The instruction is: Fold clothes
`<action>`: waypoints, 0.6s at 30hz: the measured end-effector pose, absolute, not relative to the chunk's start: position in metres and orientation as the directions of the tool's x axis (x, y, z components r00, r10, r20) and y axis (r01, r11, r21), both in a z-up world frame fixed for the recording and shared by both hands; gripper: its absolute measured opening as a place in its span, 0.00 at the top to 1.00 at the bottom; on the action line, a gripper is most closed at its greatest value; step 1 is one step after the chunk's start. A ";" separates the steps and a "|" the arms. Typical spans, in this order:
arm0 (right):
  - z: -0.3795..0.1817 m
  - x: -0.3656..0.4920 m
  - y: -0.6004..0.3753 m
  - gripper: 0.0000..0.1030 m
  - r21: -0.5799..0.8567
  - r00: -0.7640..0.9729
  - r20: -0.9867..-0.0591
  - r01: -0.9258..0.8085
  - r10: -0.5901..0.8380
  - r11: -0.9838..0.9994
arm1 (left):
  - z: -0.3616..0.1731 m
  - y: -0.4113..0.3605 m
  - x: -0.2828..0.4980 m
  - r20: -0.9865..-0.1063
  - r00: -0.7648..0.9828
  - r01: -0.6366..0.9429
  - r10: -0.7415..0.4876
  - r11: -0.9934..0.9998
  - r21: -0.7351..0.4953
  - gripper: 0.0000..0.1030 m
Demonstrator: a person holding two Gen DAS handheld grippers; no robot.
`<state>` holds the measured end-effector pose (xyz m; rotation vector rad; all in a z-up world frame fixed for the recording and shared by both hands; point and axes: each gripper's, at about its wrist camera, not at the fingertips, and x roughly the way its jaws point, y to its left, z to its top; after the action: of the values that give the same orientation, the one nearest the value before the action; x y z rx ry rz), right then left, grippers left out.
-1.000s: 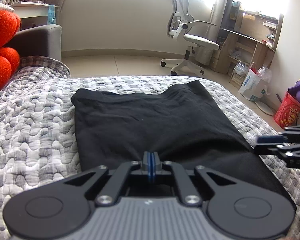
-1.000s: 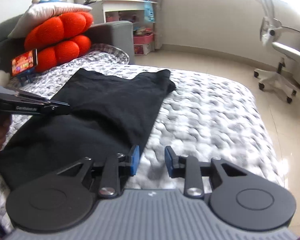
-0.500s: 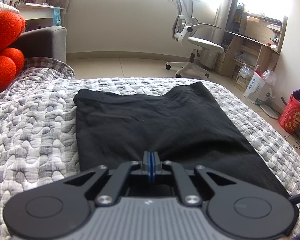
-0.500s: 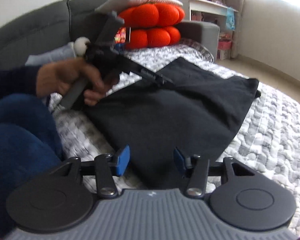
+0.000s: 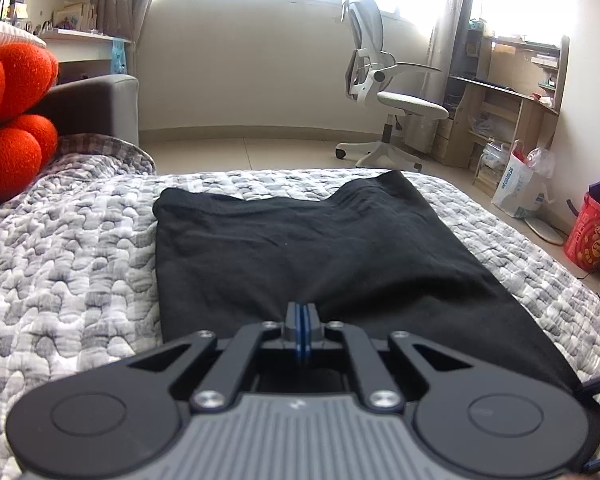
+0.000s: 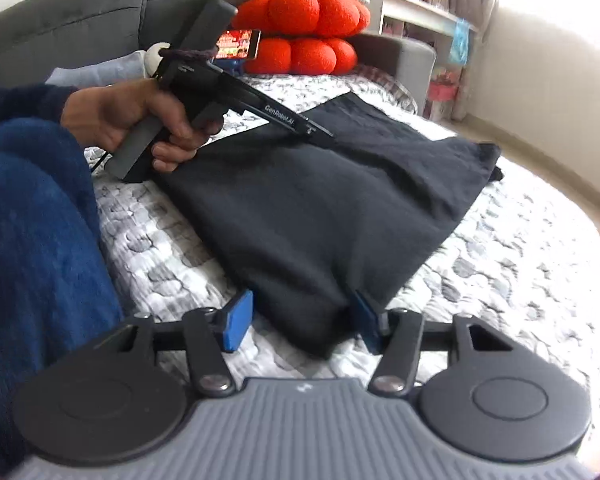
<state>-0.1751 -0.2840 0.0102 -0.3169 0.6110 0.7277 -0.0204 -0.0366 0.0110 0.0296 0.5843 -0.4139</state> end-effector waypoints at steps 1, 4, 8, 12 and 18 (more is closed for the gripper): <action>0.009 -0.176 -0.285 0.43 -0.061 0.592 -0.615 -0.695 0.522 0.716 | 0.011 -0.036 -0.020 -0.541 0.754 0.387 -0.373 0.917 -0.093 0.96; 0.008 -0.178 -0.285 0.43 -0.065 0.599 -0.609 -0.691 0.520 0.720 | 0.011 -0.035 -0.020 -0.538 0.756 0.386 -0.374 0.918 -0.095 0.96; 0.007 -0.178 -0.284 0.43 -0.075 0.601 -0.607 -0.694 0.519 0.716 | 0.012 -0.040 -0.022 -0.541 0.762 0.391 -0.356 0.919 -0.055 0.96; 0.008 -0.179 -0.284 0.45 -0.075 0.604 -0.613 -0.686 0.509 0.723 | 0.022 -0.030 -0.029 -0.562 0.737 0.423 -0.376 0.905 -0.051 0.83; 0.012 -0.180 -0.287 0.75 -0.057 0.613 -0.608 -0.668 0.505 0.742 | 0.040 0.000 -0.063 -0.581 0.688 0.508 -0.436 0.860 -0.044 0.64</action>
<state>-0.1802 -0.2867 0.0121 -0.2920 0.6037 0.6874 -0.0625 0.0001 0.0404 0.1244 0.6168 -0.5300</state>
